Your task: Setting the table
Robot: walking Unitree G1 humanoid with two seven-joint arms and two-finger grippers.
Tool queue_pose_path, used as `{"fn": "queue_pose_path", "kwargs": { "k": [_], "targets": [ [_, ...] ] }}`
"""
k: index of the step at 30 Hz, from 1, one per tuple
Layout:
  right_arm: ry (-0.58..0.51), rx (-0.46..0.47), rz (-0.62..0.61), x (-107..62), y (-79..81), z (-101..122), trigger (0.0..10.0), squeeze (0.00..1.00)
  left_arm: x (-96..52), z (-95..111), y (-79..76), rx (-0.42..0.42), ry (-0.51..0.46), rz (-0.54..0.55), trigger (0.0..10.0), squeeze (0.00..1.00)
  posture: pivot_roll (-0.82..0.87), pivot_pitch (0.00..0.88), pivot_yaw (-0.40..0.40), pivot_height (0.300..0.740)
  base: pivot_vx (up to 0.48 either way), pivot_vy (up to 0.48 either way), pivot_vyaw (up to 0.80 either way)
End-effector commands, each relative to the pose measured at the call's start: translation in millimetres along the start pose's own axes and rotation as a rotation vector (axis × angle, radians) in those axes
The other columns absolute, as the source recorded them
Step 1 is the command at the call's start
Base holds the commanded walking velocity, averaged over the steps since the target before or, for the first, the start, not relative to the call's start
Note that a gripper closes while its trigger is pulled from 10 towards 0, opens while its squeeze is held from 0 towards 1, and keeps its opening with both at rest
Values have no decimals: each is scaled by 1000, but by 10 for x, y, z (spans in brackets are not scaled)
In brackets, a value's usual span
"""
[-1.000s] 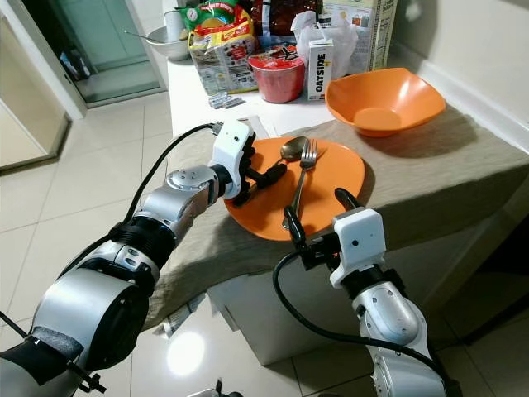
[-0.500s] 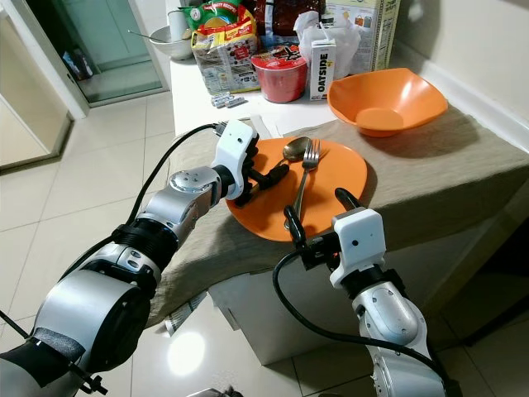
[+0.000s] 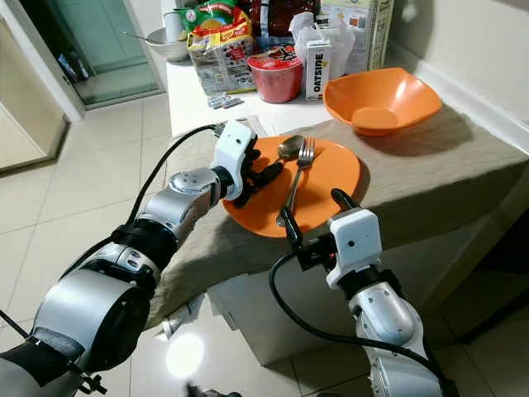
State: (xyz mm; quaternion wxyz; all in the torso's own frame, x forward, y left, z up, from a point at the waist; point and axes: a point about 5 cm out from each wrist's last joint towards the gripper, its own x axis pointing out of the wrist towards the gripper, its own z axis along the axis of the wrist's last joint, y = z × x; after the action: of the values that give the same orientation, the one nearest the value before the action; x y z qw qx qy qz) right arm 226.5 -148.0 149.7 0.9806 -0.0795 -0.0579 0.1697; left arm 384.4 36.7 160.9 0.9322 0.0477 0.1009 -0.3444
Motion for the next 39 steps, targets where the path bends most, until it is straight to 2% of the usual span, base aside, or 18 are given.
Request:
{"fn": "queue_pose_path", "kwargs": {
  "k": [1, 16, 23, 29, 39],
  "targets": [
    [-15, 0, 5, 22, 26, 26, 10000, 0, -36, -176, 49, -27, 85, 10, 0, 0, -276, 31, 170, 740, 0, 0, 0],
    [-11, 1, 5, 22, 38, 20, 10000, 0, -24, -164, 39, -64, 89, 1, 0, 0, -277, 39, 173, 740, 0, 0, 0],
    [-9, 0, 4, 25, 42, 16, 10000, 0, -27, 4, 111, -80, 11, 38, 0, 0, -277, 39, 173, 740, 0, 0, 0],
    [-8, -1, 6, 27, 39, 16, 10000, 0, -38, 85, 163, -78, -17, 62, 0, 0, -275, 43, 169, 740, 0, 0, 0],
    [-6, 1, 8, 40, 51, 10, 10000, 0, -53, 214, 225, -144, -60, 71, 0, 0, -272, 44, 168, 740, 0, 0, 0]
  ]
}}
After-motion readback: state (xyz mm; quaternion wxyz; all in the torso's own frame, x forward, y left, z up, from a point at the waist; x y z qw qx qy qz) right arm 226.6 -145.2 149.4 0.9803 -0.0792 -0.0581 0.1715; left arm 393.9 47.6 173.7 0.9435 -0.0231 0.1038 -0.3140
